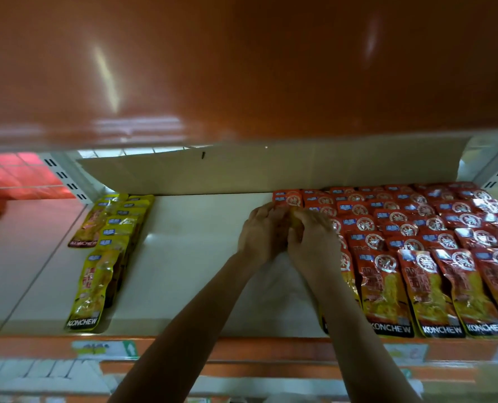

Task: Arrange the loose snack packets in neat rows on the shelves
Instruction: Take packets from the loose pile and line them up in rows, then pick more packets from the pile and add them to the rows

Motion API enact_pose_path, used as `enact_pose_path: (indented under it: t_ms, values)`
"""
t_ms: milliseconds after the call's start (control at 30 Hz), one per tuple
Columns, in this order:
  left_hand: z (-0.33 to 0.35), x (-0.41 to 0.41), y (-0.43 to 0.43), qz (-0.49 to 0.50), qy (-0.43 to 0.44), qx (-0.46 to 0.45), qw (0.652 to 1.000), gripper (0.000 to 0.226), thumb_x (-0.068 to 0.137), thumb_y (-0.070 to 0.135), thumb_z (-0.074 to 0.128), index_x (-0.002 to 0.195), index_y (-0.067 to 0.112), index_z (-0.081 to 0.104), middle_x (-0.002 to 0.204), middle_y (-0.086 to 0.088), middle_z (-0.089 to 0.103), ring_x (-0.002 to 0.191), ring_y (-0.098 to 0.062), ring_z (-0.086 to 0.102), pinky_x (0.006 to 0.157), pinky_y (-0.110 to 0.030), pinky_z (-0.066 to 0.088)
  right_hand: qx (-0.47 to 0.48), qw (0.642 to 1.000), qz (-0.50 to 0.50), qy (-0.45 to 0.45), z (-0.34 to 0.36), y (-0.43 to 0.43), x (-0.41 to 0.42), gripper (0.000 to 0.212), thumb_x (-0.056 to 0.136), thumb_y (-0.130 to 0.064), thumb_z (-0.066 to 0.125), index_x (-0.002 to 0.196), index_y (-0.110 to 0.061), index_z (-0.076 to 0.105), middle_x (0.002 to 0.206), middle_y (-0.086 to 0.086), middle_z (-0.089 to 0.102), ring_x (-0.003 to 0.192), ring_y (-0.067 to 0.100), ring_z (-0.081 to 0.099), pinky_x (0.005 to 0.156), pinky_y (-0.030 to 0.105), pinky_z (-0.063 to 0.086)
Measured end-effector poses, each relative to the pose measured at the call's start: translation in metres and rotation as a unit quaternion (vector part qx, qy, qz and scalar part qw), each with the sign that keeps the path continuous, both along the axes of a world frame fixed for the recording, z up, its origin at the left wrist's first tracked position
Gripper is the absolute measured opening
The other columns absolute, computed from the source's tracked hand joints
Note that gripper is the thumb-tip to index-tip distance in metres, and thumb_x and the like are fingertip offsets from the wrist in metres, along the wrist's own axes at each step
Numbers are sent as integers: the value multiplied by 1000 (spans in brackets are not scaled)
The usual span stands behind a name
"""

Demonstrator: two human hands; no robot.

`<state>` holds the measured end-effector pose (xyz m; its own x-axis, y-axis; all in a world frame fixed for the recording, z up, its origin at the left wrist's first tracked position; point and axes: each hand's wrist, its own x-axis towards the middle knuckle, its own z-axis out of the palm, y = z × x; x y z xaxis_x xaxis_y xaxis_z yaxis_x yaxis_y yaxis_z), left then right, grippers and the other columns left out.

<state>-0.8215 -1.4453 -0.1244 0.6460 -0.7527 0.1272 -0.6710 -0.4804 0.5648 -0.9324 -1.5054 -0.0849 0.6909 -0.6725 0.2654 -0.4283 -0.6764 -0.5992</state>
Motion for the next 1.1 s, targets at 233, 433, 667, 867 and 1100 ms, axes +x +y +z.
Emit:
enact_pose_path:
  t_ms: [233, 433, 667, 867, 1100]
  values:
    - [3, 1, 0, -18, -42, 26, 999, 52, 86, 43, 63, 135, 29, 51, 142, 3, 48, 129, -18, 45, 106, -37, 41, 0, 1000, 6, 3, 0, 4, -10, 34, 92, -12, 55, 125, -10, 59, 125, 7, 59, 117, 21, 51, 95, 26, 39]
    - [13, -5, 20, 26, -62, -2, 998, 51, 91, 32, 61, 138, 17, 49, 142, -9, 48, 134, -28, 39, 109, -37, 36, -29, 999, 17, 31, 3, 9, -4, 34, 91, -12, 55, 124, -7, 59, 125, 10, 59, 118, 26, 50, 97, 32, 39]
    - [30, 8, 79, 99, -105, 15, 989, 51, 97, 37, 51, 143, 17, 43, 146, -7, 44, 137, -25, 34, 112, -36, 32, -40, 993, 85, 74, 2, 47, 35, 44, 92, -16, 54, 136, -9, 49, 140, 9, 49, 134, 25, 38, 111, 38, 31]
    - [42, 35, 151, 170, -107, 10, 980, 48, 96, 34, 52, 140, 16, 48, 142, -7, 49, 135, -25, 37, 110, -37, 32, -62, 983, 154, 81, 5, 112, 80, 47, 93, -17, 54, 139, -11, 46, 145, 8, 45, 139, 25, 33, 116, 39, 22]
    - [59, 83, 268, 236, -121, -2, 964, 42, 90, 25, 61, 129, 10, 59, 130, -12, 58, 124, -32, 47, 106, -38, 35, -94, 968, 224, 64, 16, 219, 153, 39, 84, -15, 57, 122, -8, 58, 126, 12, 58, 124, 31, 46, 106, 38, 30]
